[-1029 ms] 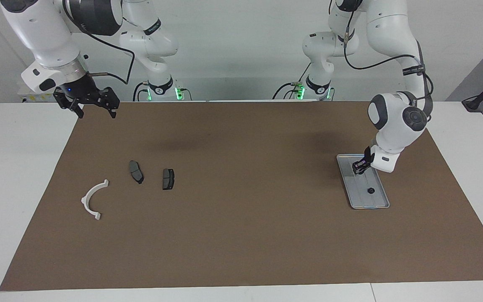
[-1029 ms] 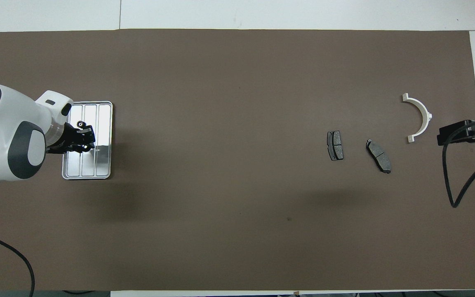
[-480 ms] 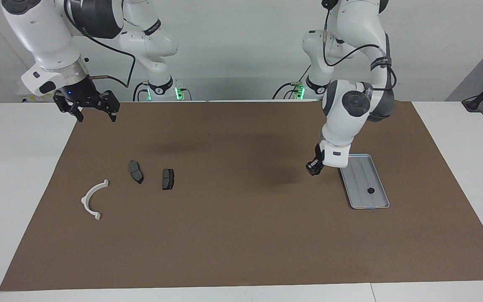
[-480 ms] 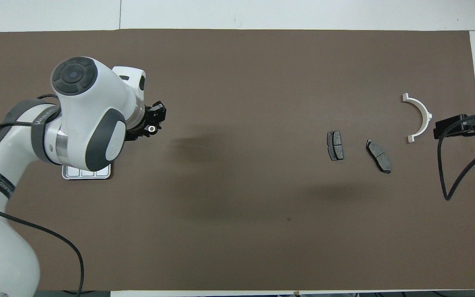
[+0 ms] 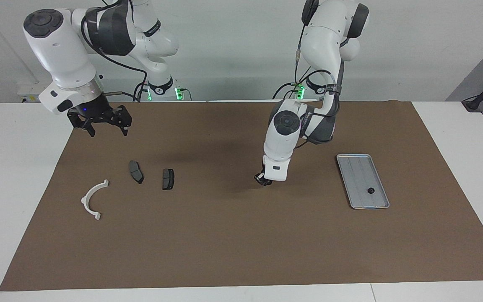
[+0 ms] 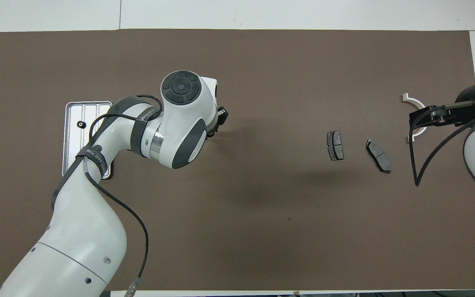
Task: Place bearing gear from tray to pile
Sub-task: 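Carry the gear with the left gripper to mid-table and release it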
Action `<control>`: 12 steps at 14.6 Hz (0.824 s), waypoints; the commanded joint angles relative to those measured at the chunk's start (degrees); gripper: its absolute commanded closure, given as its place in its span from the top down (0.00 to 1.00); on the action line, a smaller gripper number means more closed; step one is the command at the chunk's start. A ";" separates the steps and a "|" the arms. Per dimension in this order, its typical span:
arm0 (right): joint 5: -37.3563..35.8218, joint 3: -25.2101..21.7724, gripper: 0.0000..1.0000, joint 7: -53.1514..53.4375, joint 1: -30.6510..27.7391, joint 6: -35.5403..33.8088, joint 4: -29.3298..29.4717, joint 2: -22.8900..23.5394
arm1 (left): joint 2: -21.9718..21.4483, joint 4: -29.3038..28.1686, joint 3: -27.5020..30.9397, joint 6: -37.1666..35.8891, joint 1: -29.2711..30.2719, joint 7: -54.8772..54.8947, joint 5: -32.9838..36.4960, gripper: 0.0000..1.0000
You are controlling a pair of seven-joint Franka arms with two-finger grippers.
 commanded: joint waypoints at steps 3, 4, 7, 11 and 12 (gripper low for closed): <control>-0.03 0.35 1.00 0.31 -0.35 2.50 -1.40 0.69 | 2.46 3.18 1.26 -1.09 -0.85 -1.10 0.94 0.00; 0.05 0.27 1.00 0.04 -0.44 2.50 -1.84 0.60 | 2.46 3.09 1.26 -1.00 -0.85 -1.45 0.85 0.00; 1.28 0.27 1.00 -1.88 -1.23 3.02 -2.28 0.77 | 2.46 2.74 1.18 1.18 -0.68 -2.68 0.94 0.00; 1.28 0.27 1.00 -1.54 -0.61 4.60 -2.46 1.48 | 2.29 2.12 1.61 1.81 -0.50 -5.93 1.38 1.00; 1.28 0.27 1.00 -1.63 -0.61 4.87 -2.81 1.48 | 2.11 2.12 1.79 1.38 -0.41 -5.84 1.38 1.00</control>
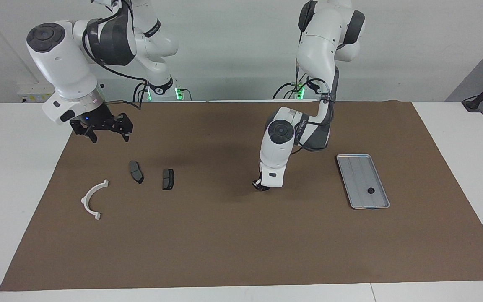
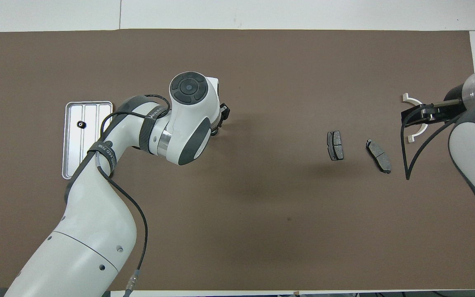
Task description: Place bearing gear from tray to pile
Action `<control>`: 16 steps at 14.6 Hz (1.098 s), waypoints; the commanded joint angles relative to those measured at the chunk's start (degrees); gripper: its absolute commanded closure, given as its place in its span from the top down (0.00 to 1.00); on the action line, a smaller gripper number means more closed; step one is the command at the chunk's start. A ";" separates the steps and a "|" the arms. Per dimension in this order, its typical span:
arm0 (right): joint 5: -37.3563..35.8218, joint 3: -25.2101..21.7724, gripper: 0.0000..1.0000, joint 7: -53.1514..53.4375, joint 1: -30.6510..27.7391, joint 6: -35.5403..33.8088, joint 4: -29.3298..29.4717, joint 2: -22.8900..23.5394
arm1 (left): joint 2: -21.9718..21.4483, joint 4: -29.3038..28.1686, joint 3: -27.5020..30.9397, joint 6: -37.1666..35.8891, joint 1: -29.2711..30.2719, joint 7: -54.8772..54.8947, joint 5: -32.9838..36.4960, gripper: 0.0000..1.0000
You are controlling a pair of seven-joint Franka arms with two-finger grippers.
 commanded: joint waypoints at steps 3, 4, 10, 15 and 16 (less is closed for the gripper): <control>0.96 0.28 1.00 -1.19 -0.39 1.86 -1.50 -0.23 | -3.59 0.27 1.66 -7.62 3.73 0.39 1.32 1.00; 1.48 0.28 1.00 -0.23 -0.13 2.38 -1.59 0.30 | -4.48 0.27 1.66 -10.00 5.66 3.62 1.41 1.00; 1.92 0.28 1.00 19.17 14.26 13.52 -0.79 8.55 | -6.07 -2.71 1.84 -12.57 17.87 34.09 1.50 1.00; 2.01 0.28 1.00 28.33 25.52 19.08 -0.36 15.06 | -7.29 -7.26 2.01 -7.58 26.50 55.65 1.50 0.91; 2.10 0.28 1.00 29.65 27.01 19.26 0.34 16.29 | -7.82 -9.63 2.01 -5.04 27.47 57.60 1.50 0.89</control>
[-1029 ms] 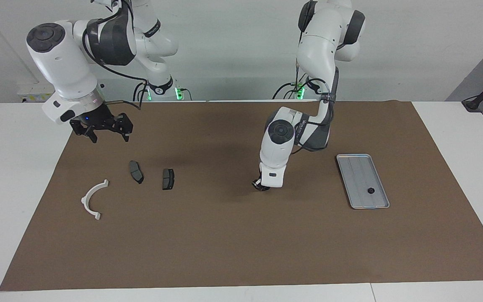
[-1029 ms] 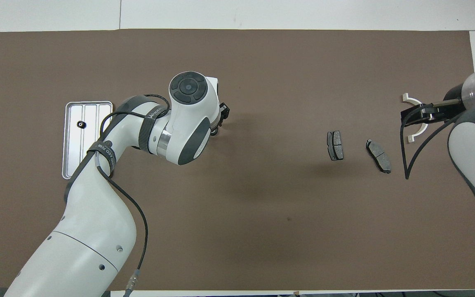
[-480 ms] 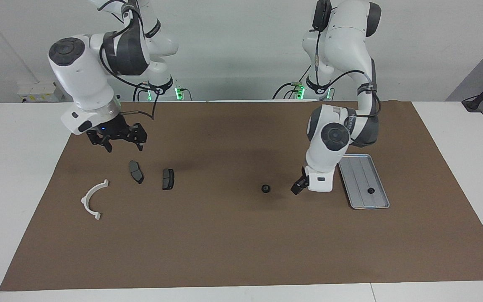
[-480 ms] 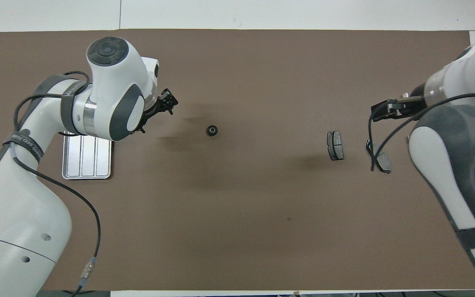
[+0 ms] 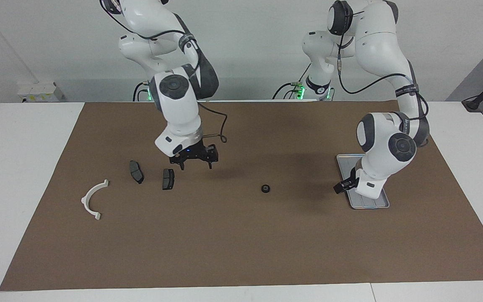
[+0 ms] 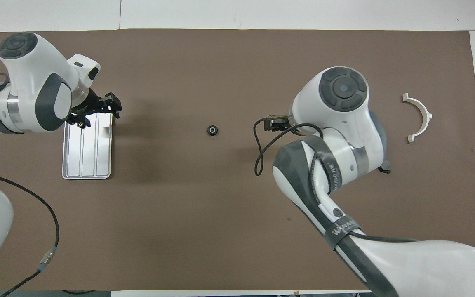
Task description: Place bearing gear from tray to pile
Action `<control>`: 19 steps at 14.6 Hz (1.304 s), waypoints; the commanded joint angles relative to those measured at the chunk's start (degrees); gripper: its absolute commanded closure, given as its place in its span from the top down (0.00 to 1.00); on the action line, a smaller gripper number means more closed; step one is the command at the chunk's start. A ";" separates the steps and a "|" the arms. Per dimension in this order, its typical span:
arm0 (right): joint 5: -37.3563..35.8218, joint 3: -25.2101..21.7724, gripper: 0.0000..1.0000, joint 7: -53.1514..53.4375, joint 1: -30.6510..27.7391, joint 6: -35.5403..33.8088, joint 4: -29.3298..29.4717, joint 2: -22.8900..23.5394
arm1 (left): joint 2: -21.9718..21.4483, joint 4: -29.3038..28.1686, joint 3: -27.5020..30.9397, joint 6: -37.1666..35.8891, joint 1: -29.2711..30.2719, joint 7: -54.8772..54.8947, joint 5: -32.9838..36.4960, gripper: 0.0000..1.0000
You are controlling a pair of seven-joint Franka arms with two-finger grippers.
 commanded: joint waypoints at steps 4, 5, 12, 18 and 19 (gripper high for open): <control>-0.56 -0.38 1.00 10.06 9.98 -1.55 9.15 8.86 | -3.40 -9.00 -0.47 9.21 3.82 10.59 0.74 0.86; -0.39 -0.38 1.00 11.21 10.79 -2.69 11.52 10.89 | -3.40 -9.00 -0.47 9.29 3.92 11.04 0.74 0.86; -0.83 -0.64 1.00 13.68 10.19 -5.25 30.33 23.20 | -3.40 -8.91 -0.47 9.12 4.97 11.22 0.74 0.81; -0.83 -0.47 1.00 12.18 10.00 -4.11 34.05 27.43 | -3.75 -10.84 -0.47 11.75 5.76 11.13 0.74 0.65; -0.83 -0.47 1.00 12.19 10.18 -3.67 34.22 27.87 | -3.84 -11.37 -0.47 12.19 5.76 11.22 0.74 0.64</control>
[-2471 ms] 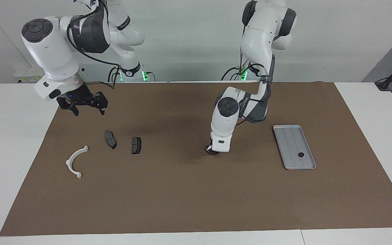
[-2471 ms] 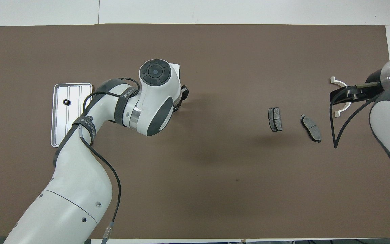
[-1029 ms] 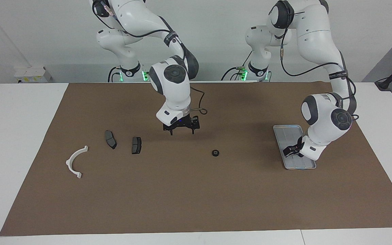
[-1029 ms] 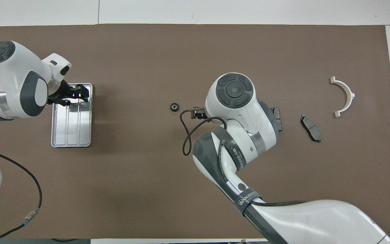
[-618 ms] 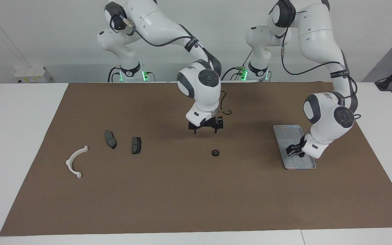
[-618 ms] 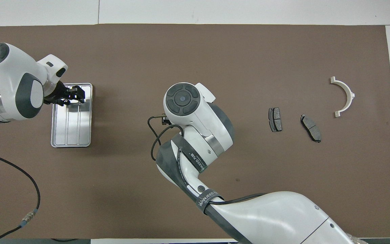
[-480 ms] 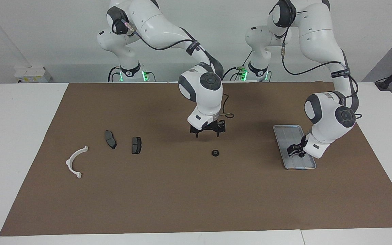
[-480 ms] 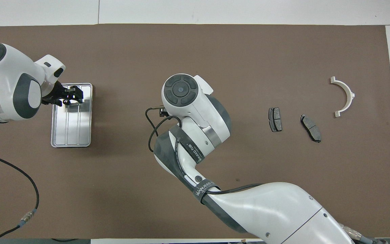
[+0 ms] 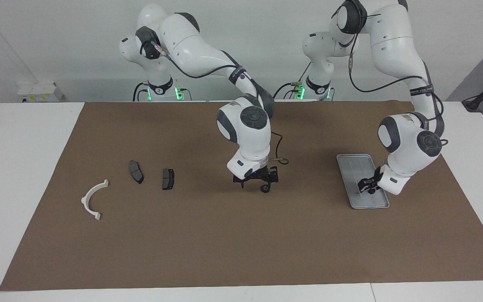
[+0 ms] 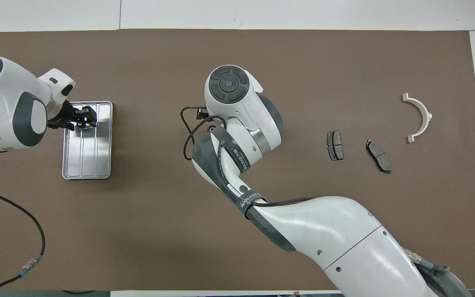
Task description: Place bearing gear from tray to pile
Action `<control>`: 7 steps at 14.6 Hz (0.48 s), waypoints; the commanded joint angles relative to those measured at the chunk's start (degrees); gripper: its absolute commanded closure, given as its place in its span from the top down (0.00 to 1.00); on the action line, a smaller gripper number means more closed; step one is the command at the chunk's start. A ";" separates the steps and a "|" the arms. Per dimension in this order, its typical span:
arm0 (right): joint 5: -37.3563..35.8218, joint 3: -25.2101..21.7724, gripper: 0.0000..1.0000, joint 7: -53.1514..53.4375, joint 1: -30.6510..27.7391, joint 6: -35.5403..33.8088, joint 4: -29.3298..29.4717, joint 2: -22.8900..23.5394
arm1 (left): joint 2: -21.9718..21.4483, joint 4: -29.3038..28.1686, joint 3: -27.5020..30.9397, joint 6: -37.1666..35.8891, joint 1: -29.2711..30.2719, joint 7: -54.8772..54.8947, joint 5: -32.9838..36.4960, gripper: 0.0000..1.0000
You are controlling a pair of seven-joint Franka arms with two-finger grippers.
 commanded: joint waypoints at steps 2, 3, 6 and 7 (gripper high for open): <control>-0.63 0.61 1.00 0.19 2.40 0.29 5.17 4.71 | -2.28 -3.56 -0.47 2.74 0.75 0.59 0.74 0.60; -0.63 0.35 1.00 0.71 2.94 0.29 6.22 5.59 | -2.19 -3.56 -0.47 2.74 0.84 0.59 0.74 0.57; -0.63 0.53 1.00 0.72 3.04 1.08 6.58 6.21 | -2.19 -3.56 -0.47 2.74 0.93 0.59 0.74 0.35; -0.63 0.53 1.00 0.72 3.04 1.08 6.59 6.30 | -2.28 -3.56 -0.47 2.74 0.93 0.51 0.74 0.34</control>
